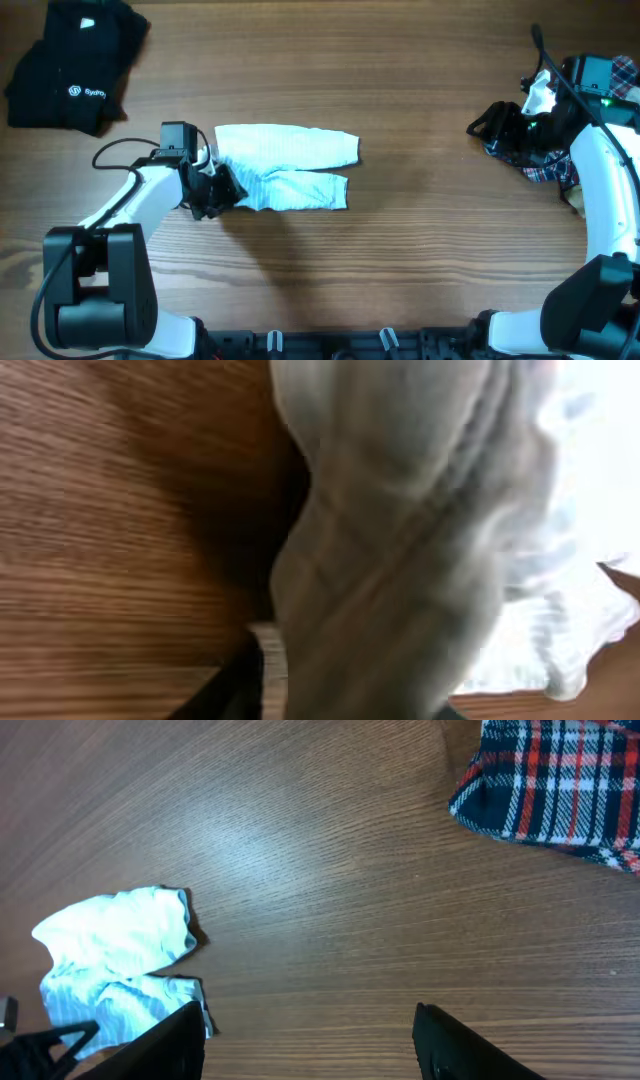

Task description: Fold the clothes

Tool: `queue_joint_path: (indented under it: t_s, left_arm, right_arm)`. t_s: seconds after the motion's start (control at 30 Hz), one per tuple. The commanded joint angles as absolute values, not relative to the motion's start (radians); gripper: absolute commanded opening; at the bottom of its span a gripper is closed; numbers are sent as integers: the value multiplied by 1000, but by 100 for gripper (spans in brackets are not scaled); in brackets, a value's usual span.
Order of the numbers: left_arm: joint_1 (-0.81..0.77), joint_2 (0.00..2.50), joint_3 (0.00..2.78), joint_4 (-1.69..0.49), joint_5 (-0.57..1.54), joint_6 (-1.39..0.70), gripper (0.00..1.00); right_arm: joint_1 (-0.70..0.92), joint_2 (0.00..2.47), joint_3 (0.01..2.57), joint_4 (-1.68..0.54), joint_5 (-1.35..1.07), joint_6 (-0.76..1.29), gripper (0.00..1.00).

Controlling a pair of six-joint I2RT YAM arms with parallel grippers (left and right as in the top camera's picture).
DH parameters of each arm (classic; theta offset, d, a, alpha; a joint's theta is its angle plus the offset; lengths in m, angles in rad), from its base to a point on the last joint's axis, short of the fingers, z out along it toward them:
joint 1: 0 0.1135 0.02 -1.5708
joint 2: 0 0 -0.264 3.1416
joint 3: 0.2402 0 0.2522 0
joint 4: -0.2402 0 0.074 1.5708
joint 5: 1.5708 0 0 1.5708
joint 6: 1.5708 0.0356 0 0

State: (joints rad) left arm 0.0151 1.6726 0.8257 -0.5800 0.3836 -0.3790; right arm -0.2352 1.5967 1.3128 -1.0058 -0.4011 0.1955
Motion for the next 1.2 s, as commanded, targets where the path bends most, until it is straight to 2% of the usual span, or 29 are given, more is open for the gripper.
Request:
queue_joint_path:
  t_s: [0.0,0.1,0.27,0.4,0.67,1.0,1.07,1.17]
  left_arm:
    - [18,1644,819,-559,298,-369,40]
    - [18,1645,819,-531,249,-365,41]
    - [18,1645,819,-507,249,-366,29]
    - [18,1644,819,-506,249,-365,24]
    - [18,1639,819,-547,249,-344,28]
    - [17,1621,945,-761,154,-319,23]
    - [17,1621,961,-793,155,-317,31]
    - [17,1621,961,-832,152,-316,35]
  right_arm:
    - [-233,1570,1336,-1003,-419,186,67]
    - [-233,1570,1336,-1006,-419,184,67]
    - [-233,1570,1336,-1007,-420,184,67]
    - [-233,1570,1336,-1008,-420,184,67]
    - [-233,1570,1336,-1006,-419,184,67]
    - [-233,1570,1336,-1005,-419,184,67]
    - [-233,1570,1336,-1007,-419,183,67]
    - [-233,1570,1336,-1007,-419,183,67]
